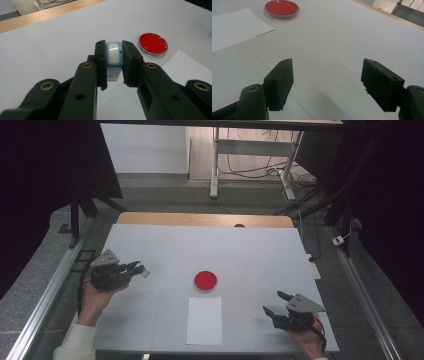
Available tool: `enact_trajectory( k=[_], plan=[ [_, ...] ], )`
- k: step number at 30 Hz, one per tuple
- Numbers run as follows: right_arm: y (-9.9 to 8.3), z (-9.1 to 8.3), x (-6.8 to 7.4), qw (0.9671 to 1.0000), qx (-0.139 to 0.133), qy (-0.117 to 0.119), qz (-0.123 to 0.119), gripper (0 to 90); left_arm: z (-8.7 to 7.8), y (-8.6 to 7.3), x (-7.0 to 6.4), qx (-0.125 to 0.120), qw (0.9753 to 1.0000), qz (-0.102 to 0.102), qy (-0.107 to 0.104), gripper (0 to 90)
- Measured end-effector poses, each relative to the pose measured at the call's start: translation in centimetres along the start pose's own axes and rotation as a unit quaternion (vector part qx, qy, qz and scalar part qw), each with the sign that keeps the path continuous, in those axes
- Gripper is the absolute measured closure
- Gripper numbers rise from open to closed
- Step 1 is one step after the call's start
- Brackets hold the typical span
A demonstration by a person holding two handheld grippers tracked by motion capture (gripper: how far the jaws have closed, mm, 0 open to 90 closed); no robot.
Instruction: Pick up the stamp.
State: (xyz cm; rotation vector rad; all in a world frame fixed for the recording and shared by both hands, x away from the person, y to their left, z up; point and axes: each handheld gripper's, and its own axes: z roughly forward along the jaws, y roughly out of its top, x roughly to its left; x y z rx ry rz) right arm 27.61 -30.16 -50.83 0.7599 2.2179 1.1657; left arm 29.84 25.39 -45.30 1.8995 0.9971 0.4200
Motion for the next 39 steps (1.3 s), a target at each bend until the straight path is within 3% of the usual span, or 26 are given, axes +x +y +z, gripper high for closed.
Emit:
enact_trajectory(
  k=[5, 12, 20, 28, 39],
  plan=[
    [0.0, 0.0, 0.0, 1.0000, 0.001, -0.004, -0.001, 25.6, 0.0, 0.5, -0.8, -0.003, 0.9999, 0.010, -0.010, 75.4],
    [0.0, 0.0, 0.0, 1.0000, 0.001, 0.002, -0.002, 25.6, 0.3, 0.8, -1.6, -0.009, 0.9994, 0.000, -0.032, 75.4],
    [0.0, 0.1, 0.1, 1.0000, 0.000, 0.002, -0.002, 25.6, 0.8, 1.2, -2.6, -0.012, 0.9986, 0.006, -0.051, 75.4],
    [0.0, 0.1, 0.1, 1.0000, -0.001, 0.001, -0.002, 25.6, 1.1, 1.8, -3.8, -0.030, 0.9954, -0.002, -0.091, 75.4],
    [0.0, 0.1, 0.1, 1.0000, -0.001, 0.002, -0.003, 25.6, 1.7, 2.5, -5.7, -0.038, 0.9920, 0.006, -0.120, 75.4]
  ],
)
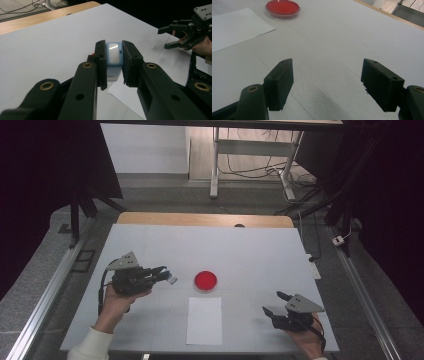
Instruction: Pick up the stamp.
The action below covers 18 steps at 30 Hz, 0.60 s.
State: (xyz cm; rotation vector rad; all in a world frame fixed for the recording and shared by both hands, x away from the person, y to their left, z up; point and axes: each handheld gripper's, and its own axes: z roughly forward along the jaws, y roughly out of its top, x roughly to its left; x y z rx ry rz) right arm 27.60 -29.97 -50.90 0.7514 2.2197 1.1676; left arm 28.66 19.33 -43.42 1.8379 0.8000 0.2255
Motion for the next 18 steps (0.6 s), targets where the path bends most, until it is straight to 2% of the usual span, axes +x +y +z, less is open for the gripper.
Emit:
enact_trajectory(
  k=[12, 18],
  plan=[
    [-0.1, -0.2, 0.1, 1.0000, -0.001, -0.003, 0.003, 25.7, 1.7, 0.7, -1.7, -0.003, 0.9996, 0.009, -0.028, 75.3],
    [-0.1, -0.3, 0.1, 1.0000, 0.000, -0.004, 0.002, 25.7, 2.9, 0.9, -2.7, 0.004, 0.9990, 0.018, -0.041, 75.4]
  ],
)
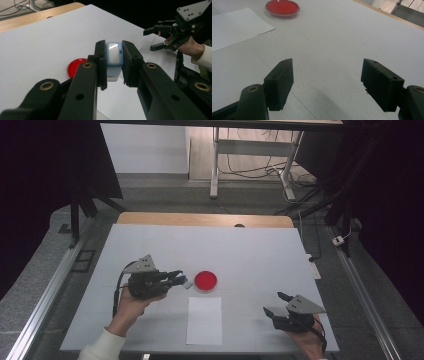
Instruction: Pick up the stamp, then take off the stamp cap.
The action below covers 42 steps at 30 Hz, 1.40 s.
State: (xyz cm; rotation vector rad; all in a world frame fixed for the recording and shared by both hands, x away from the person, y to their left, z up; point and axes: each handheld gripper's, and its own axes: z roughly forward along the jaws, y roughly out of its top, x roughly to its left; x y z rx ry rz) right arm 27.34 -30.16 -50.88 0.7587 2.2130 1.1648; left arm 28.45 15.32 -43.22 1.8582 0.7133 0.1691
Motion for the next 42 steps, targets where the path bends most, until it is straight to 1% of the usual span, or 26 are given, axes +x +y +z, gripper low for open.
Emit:
enact_trajectory(
  k=[10, 14, 19, 23, 27, 28, 33, 35, 40, 42],
  plan=[
    [0.0, 0.1, 0.1, 1.0000, -0.001, 0.002, 0.000, 25.7, 1.8, 0.3, -1.1, 0.010, 0.9998, 0.010, -0.013, 75.4],
    [0.0, 0.1, 0.1, 1.0000, -0.003, 0.001, 0.001, 25.7, 2.3, 0.5, -1.4, 0.010, 0.9998, 0.011, -0.016, 75.4],
    [0.0, 0.2, 0.1, 1.0000, 0.002, 0.001, -0.002, 25.7, 3.0, 0.7, -1.8, 0.012, 0.9996, 0.013, -0.021, 75.4],
    [0.0, 0.2, 0.1, 1.0000, 0.003, -0.001, -0.002, 25.7, 3.7, 1.1, -2.1, 0.009, 0.9994, 0.013, -0.030, 75.4],
    [0.0, 0.2, 0.1, 1.0000, 0.002, 0.001, -0.002, 25.7, 4.2, 1.2, -2.5, 0.013, 0.9993, 0.017, -0.032, 75.3],
    [0.0, 0.2, 0.1, 1.0000, 0.003, -0.001, -0.003, 25.7, 4.3, 1.2, -2.5, 0.015, 0.9992, 0.018, -0.032, 75.3],
    [0.0, 0.2, 0.1, 1.0000, 0.003, 0.001, -0.003, 25.7, 4.5, 1.1, -2.6, 0.016, 0.9992, 0.018, -0.032, 75.4],
    [0.0, 0.2, 0.1, 1.0000, 0.004, -0.001, -0.004, 25.7, 4.5, 1.1, -2.6, 0.015, 0.9993, 0.016, -0.031, 75.3],
    [0.0, 0.2, 0.1, 1.0000, -0.001, 0.001, -0.002, 25.7, 4.4, 1.1, -2.4, 0.011, 0.9995, 0.014, -0.028, 75.3],
    [0.0, 0.2, 0.1, 1.0000, 0.004, -0.001, -0.004, 25.7, 4.4, 1.0, -2.4, 0.011, 0.9995, 0.014, -0.027, 75.3]
  ],
)
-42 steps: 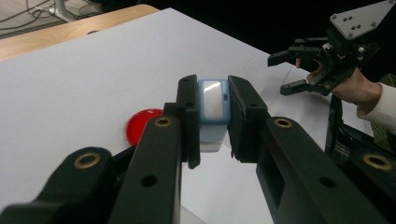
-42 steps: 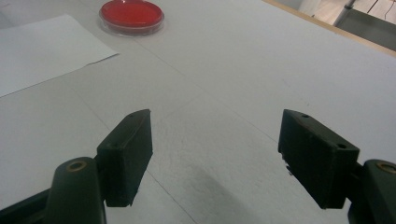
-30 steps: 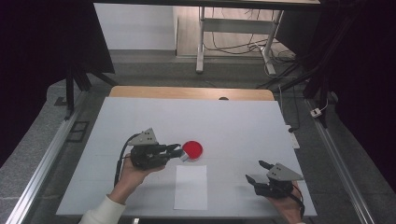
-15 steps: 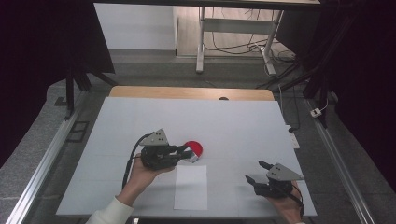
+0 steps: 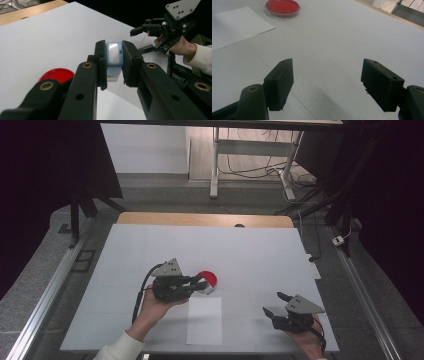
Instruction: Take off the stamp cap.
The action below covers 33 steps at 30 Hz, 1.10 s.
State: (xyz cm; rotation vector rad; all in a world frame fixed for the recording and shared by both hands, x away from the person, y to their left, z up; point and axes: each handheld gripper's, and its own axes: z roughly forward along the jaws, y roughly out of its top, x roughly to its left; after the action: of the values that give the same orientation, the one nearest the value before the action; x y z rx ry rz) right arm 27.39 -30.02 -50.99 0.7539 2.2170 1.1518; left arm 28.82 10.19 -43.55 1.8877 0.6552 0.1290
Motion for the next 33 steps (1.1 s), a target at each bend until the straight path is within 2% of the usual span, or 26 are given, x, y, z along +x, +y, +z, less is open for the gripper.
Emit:
enact_trajectory(
  k=[22, 33],
  plan=[
    [1.0, 0.1, 1.0, 0.9999, -0.007, -0.006, 0.006, 28.6, 0.4, -0.4, 0.2, -0.004, 0.9998, -0.013, 0.013, 75.4],
    [1.6, 0.7, 2.0, 0.9998, -0.013, 0.010, 0.014, 29.3, 0.7, -0.4, 0.1, -0.003, 0.9997, -0.016, 0.017, 75.4]
  ],
)
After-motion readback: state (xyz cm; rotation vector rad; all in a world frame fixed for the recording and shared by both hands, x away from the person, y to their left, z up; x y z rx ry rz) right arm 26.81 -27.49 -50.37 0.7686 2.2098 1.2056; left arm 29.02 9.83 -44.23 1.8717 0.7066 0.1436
